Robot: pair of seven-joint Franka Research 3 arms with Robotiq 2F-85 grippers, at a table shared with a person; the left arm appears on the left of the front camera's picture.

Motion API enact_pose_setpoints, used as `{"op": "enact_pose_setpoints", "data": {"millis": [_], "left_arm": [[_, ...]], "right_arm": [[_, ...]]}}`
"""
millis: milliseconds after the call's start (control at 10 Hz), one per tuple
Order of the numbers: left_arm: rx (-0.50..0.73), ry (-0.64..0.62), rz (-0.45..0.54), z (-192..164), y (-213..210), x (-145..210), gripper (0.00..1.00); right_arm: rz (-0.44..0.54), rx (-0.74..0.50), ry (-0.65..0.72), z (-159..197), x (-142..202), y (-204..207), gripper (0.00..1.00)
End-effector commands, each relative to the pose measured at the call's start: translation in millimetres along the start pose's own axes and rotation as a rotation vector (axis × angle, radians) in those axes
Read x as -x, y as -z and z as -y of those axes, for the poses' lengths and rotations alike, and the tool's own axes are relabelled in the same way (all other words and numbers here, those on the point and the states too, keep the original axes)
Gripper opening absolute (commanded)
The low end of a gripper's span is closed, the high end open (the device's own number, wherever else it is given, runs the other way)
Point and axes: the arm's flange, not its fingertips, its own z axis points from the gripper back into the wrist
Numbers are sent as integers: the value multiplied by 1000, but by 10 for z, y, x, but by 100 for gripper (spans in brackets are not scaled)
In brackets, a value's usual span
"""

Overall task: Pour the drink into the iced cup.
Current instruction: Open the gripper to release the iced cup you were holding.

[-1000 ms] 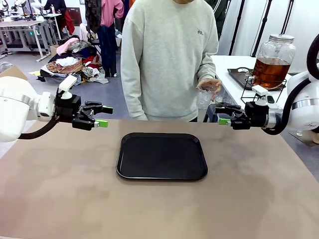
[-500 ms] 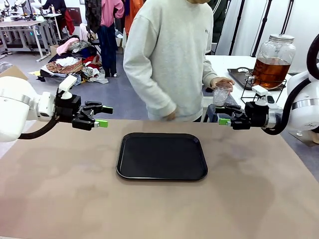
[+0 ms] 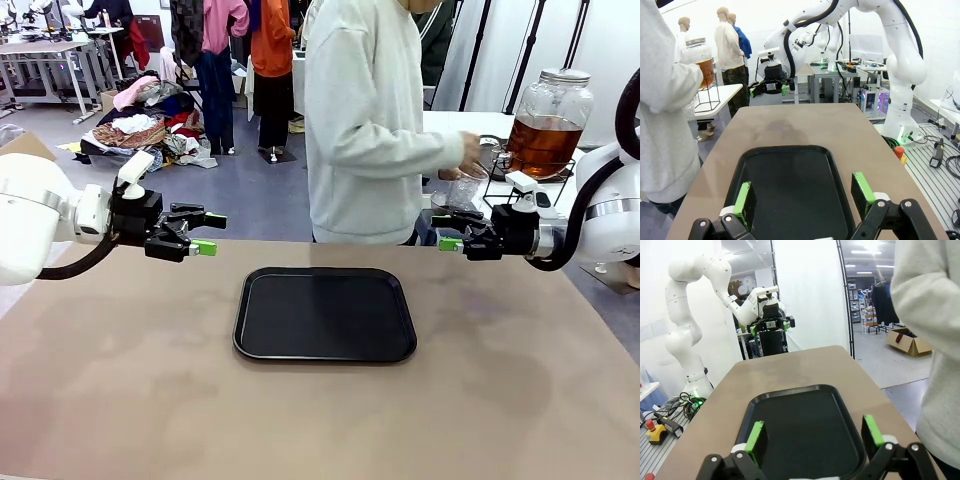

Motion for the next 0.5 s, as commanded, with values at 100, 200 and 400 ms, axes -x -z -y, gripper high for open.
{"op": "enact_pose_setpoints", "data": {"millis": [100, 200, 400], "left_arm": [[0, 2, 1, 8, -2, -11, 100], [0, 2, 1, 8, -2, -11, 100], [0, 2, 1, 8, -2, -11, 100]], "right_arm": [[0, 0, -1, -1, -23, -2, 100], [0, 0, -1, -1, -23, -2, 100], [0, 0, -1, -1, -23, -2, 100]]}}
